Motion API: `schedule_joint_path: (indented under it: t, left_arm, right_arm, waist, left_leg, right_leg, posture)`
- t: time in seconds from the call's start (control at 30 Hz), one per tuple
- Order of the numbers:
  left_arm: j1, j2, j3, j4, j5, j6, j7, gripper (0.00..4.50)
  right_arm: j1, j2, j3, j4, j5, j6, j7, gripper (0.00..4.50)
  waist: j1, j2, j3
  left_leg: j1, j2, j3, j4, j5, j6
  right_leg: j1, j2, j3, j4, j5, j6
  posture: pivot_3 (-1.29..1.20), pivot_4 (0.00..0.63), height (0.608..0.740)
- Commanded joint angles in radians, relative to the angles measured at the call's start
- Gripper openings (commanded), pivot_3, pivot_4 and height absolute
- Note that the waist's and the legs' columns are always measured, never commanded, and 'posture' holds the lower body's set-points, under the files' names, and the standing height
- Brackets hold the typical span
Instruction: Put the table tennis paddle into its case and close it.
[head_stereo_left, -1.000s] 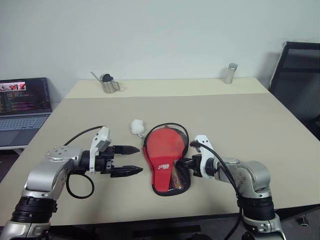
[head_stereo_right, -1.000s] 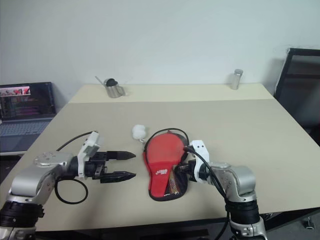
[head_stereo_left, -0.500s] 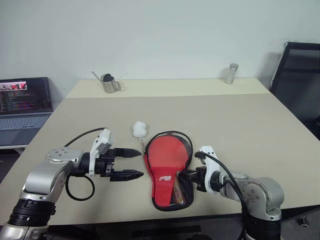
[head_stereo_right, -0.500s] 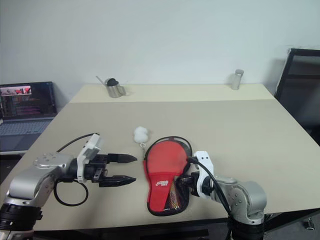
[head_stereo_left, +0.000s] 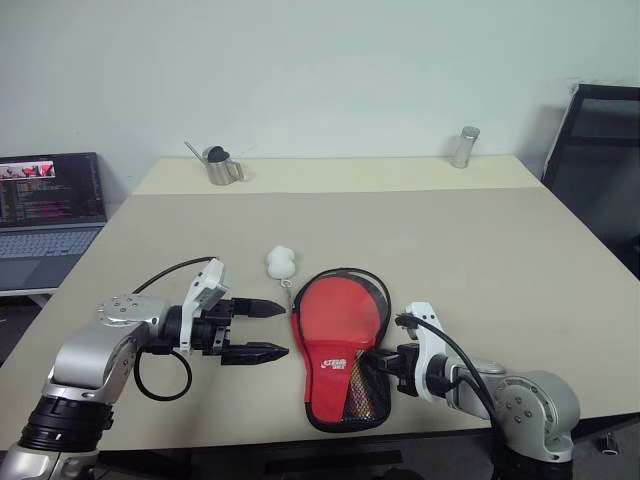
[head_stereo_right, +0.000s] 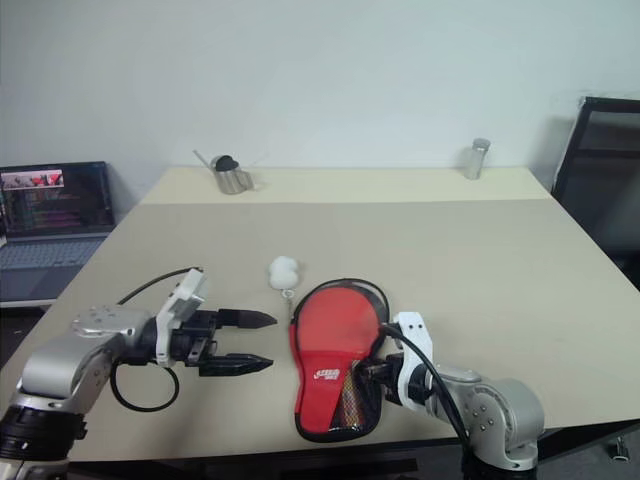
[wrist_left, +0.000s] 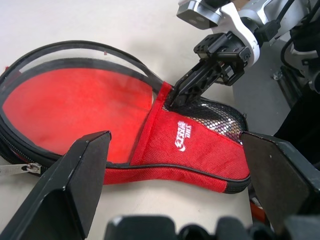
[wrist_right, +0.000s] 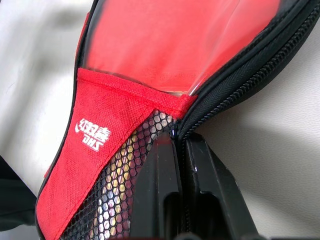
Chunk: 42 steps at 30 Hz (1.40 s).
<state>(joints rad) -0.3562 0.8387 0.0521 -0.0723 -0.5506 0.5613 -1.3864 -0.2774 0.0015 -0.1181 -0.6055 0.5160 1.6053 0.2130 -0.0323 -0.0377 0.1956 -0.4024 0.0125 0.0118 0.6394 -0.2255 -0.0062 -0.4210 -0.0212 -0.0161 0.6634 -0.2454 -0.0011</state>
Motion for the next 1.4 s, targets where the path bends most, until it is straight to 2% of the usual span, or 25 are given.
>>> schedule_joint_path:
  t: [0.03,0.67,0.77,0.93,1.07,1.13,1.27,1.4]
  left_arm:
    - [-0.015,0.010,0.006,-0.015,-0.012,-0.015,-0.010,4.50]
    - [0.000,0.004,-0.001,-0.010,-0.003,-0.037,-0.003,4.50]
    - [0.000,0.003,-0.004,-0.008,0.001,-0.043,-0.001,4.50]
    - [-0.001,-0.009,-0.006,-0.010,0.004,-0.049,0.015,4.50]
    - [0.005,-0.025,0.007,-0.012,0.004,-0.057,0.047,4.50]
    - [0.010,-0.032,0.014,-0.013,0.003,-0.061,0.067,4.50]
    - [0.019,-0.050,0.035,-0.016,-0.009,-0.057,0.116,4.50]
    - [-0.006,-0.084,0.055,0.008,-0.014,-0.039,0.193,4.50]
  right_arm:
    - [0.022,-0.005,-0.006,-0.042,0.037,0.009,-0.012,0.01]
    - [0.021,-0.051,-0.013,-0.053,0.112,0.009,-0.073,0.01]
    - [0.021,-0.040,-0.025,-0.054,0.124,0.009,-0.086,0.79]
    - [0.031,-0.064,-0.053,-0.083,0.160,0.009,-0.103,2.49]
    - [0.014,-0.134,-0.084,-0.121,0.196,0.009,-0.089,3.93]
    - [-0.014,-0.186,-0.094,-0.143,0.212,0.009,-0.057,4.46]
    - [-0.081,-0.242,-0.159,-0.161,0.316,0.009,0.036,4.46]
    - [-0.164,-0.257,-0.174,-0.112,0.331,-0.019,0.072,4.46]
  waist:
    - [0.000,0.000,0.000]
    - [0.001,0.000,0.000]
    - [0.001,0.000,0.000]
    - [0.001,0.000,0.000]
    - [0.001,0.000,0.000]
    - [0.000,0.000,0.000]
    - [0.000,0.000,0.000]
    - [0.001,0.000,0.000]
  left_leg:
    - [0.000,0.000,0.000,0.000,0.000,0.000]
    - [0.000,0.000,0.000,-0.001,-0.001,-0.001]
    - [0.000,0.000,0.000,-0.001,-0.001,-0.001]
    - [0.000,0.000,0.000,-0.001,-0.001,-0.001]
    - [0.000,0.000,0.000,0.000,-0.001,-0.001]
    - [0.000,0.000,0.000,0.000,-0.001,-0.001]
    - [0.000,0.001,0.000,-0.001,-0.001,-0.001]
    - [0.000,0.000,0.000,0.000,-0.001,-0.001]
  right_leg:
    - [0.000,0.000,0.000,0.000,0.000,0.000]
    - [0.000,0.000,0.000,-0.001,0.000,0.000]
    - [0.000,0.000,0.000,-0.001,0.000,0.000]
    - [0.000,0.000,0.000,-0.001,0.000,0.000]
    - [0.000,0.000,0.000,-0.001,0.000,0.000]
    - [0.000,0.000,0.000,-0.001,0.000,0.000]
    - [0.000,0.001,0.000,-0.001,0.000,0.000]
    - [0.000,0.001,0.000,-0.001,0.000,0.000]
  posture:
    - [0.00,0.150,0.740]
    - [0.00,0.150,0.740]
    - [0.00,0.150,0.740]
    - [0.00,0.150,0.740]
    - [0.00,0.150,0.740]
    - [0.00,0.150,0.740]
    - [0.00,0.150,0.740]
    - [0.00,0.150,0.740]
